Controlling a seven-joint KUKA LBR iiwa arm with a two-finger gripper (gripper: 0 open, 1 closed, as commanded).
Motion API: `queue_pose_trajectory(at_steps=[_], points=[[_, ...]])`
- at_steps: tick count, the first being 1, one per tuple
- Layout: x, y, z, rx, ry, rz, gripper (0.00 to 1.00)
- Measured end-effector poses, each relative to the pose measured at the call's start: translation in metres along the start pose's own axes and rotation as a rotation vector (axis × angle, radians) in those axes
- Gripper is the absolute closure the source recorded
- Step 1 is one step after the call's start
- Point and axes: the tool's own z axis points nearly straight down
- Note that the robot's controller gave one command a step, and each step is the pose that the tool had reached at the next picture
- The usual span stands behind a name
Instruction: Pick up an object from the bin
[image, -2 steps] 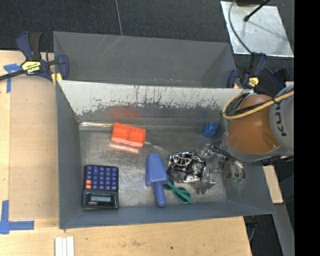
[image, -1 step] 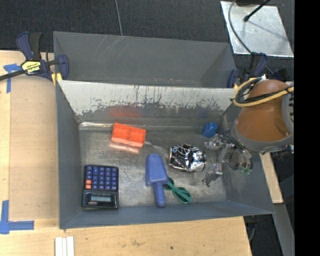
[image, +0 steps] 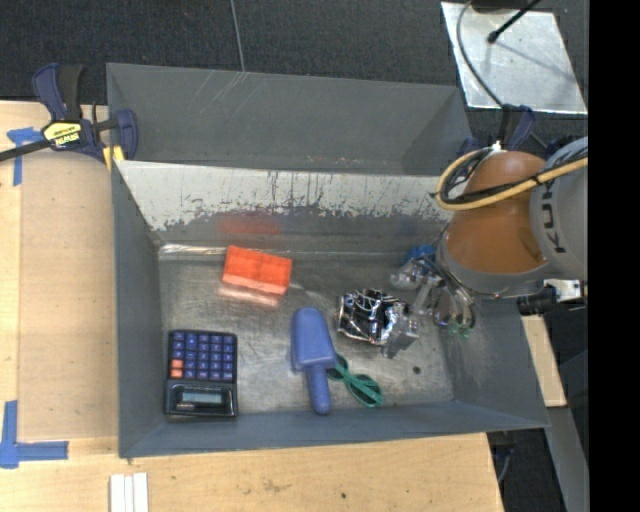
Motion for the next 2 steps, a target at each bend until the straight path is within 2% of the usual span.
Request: queue_pose_trajectory(at_steps=[1, 2], points=[[-0.025, 0.022, 0.040, 0.001, 0.002, -0.123, 0.00], [-0.032, 0.033, 0.038, 0.001, -0.004, 0.051, 1.00]])
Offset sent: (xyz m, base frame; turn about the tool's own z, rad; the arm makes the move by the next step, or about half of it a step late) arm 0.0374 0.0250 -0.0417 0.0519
